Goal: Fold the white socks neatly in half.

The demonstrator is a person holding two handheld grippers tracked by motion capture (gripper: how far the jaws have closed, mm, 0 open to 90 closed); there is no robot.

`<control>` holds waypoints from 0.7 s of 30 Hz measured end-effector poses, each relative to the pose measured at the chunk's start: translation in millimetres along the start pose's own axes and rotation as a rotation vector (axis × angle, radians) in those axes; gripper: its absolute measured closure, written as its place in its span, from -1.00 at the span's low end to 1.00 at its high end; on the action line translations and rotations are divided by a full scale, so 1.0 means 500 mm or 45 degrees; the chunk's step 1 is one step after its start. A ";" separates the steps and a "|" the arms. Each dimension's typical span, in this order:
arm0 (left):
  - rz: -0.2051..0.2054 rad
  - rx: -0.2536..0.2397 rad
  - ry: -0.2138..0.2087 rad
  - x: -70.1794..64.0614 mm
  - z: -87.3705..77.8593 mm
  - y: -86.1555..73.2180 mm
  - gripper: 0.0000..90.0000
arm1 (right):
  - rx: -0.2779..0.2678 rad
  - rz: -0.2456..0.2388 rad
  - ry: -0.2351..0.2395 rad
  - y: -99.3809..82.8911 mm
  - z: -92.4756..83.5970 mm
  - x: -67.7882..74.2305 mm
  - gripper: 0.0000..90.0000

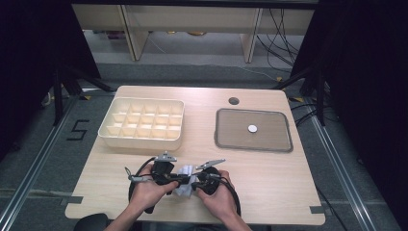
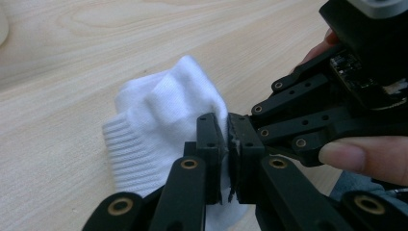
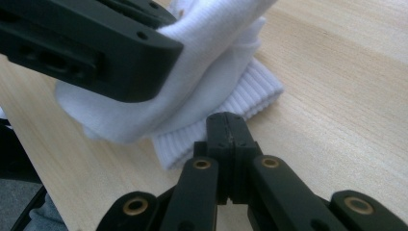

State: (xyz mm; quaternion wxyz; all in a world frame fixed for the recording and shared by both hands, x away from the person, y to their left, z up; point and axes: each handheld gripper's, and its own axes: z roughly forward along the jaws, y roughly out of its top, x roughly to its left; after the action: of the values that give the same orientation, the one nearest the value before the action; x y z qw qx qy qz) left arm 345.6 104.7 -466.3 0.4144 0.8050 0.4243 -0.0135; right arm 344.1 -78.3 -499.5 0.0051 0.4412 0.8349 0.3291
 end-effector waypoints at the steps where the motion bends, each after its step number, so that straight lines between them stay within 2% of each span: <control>1: -0.002 -0.003 0.003 0.000 0.001 -0.001 0.87 | -0.005 -0.014 0.004 0.000 0.001 -0.001 1.00; 4: 0.001 -0.001 0.012 -0.001 0.003 -0.003 0.87 | -0.007 -0.020 0.010 0.000 0.001 -0.002 1.00; 5: 0.000 0.000 0.012 -0.001 0.004 -0.003 0.87 | 0.009 0.009 0.006 0.000 0.000 0.000 1.00; 8: 0.000 0.000 0.011 -0.003 0.006 -0.004 0.87 | 0.006 0.000 0.010 0.000 0.001 0.000 1.00; 13: 0.021 0.014 0.032 -0.007 0.015 -0.008 0.87 | 0.009 0.010 0.012 0.001 0.001 0.000 1.00; 14: 0.051 0.035 0.032 -0.005 0.015 -0.009 0.87 | -0.002 -0.001 0.016 0.001 0.001 -0.001 1.00; 15: 0.051 0.043 0.031 -0.005 0.015 -0.009 0.87 | 0.006 0.015 0.025 0.001 -0.002 -0.003 0.99; 16: 0.030 0.017 0.040 -0.008 0.018 -0.010 0.87 | -0.009 0.007 0.018 0.002 -0.003 -0.006 0.97; 17: 0.028 0.008 0.047 -0.009 0.020 -0.011 0.87 | -0.006 0.038 0.012 0.004 -0.010 -0.008 0.96; 18: 0.031 0.012 0.046 -0.009 0.020 -0.011 0.87 | -0.022 0.030 0.001 0.006 -0.013 -0.014 0.95; 20: 0.055 0.034 0.043 -0.007 0.019 -0.011 0.87 | -0.057 0.064 -0.011 0.013 -0.030 -0.024 0.90; 21: 0.065 0.038 0.050 -0.007 0.019 -0.011 0.87 | -0.075 0.110 -0.013 0.019 -0.041 -0.031 0.84</control>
State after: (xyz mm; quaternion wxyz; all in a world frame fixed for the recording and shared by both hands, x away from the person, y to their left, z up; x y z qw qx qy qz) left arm 342.3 97.5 -474.8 0.3941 0.8218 0.4115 0.0067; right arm 354.6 -97.2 -482.5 0.0082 0.4780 0.8050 0.3513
